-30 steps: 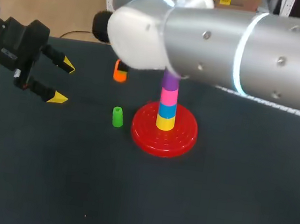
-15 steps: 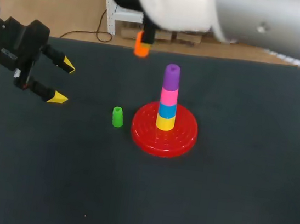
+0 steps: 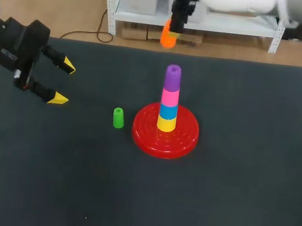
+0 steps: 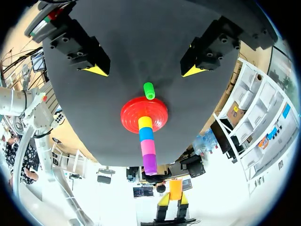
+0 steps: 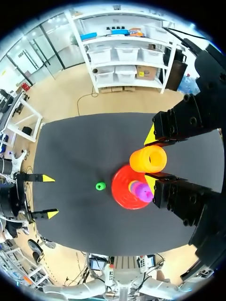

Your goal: Pick up and stack the cylinders on the red base in this order: pink,purple,orange,green

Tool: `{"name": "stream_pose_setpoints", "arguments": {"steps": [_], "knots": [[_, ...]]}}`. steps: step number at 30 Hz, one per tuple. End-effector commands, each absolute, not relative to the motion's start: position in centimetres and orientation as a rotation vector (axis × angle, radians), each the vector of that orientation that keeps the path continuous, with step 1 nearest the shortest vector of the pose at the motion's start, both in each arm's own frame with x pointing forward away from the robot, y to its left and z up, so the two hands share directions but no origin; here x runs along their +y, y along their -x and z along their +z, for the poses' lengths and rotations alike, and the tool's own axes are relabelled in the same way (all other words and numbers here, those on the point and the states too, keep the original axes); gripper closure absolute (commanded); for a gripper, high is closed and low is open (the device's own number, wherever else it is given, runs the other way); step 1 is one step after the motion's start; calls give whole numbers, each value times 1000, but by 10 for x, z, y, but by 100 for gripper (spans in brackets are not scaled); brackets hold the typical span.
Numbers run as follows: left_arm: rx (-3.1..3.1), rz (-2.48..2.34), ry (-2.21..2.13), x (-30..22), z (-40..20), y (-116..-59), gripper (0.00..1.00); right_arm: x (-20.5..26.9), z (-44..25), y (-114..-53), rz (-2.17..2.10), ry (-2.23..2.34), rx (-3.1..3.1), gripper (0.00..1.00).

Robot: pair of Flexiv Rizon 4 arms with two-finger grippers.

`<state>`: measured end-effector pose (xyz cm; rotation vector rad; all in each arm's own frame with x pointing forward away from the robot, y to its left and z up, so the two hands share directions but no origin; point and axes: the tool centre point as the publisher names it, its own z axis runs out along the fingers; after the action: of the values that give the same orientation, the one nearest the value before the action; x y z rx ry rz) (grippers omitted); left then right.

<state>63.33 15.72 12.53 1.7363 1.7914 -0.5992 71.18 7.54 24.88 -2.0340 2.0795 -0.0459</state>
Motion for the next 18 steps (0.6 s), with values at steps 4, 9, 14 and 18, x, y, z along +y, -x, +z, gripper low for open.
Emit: {"name": "stream_pose_setpoints", "arguments": {"steps": [4, 9, 14, 18], "knots": [[1791, -598, -1736, 158, 125, -633, 0, 62, 246, -690, -71, 2002, 2043, 100], [1791, -598, -1736, 158, 125, -633, 0, 56, 243, -672, -45, 1956, 2037, 100], [1791, -598, -1736, 158, 125, -633, 0, 54, 240, -658, -21, 1963, 2032, 100], [1791, -598, -1736, 158, 125, -633, 0, 52, 244, -651, -20, 1951, 2019, 100]]}}
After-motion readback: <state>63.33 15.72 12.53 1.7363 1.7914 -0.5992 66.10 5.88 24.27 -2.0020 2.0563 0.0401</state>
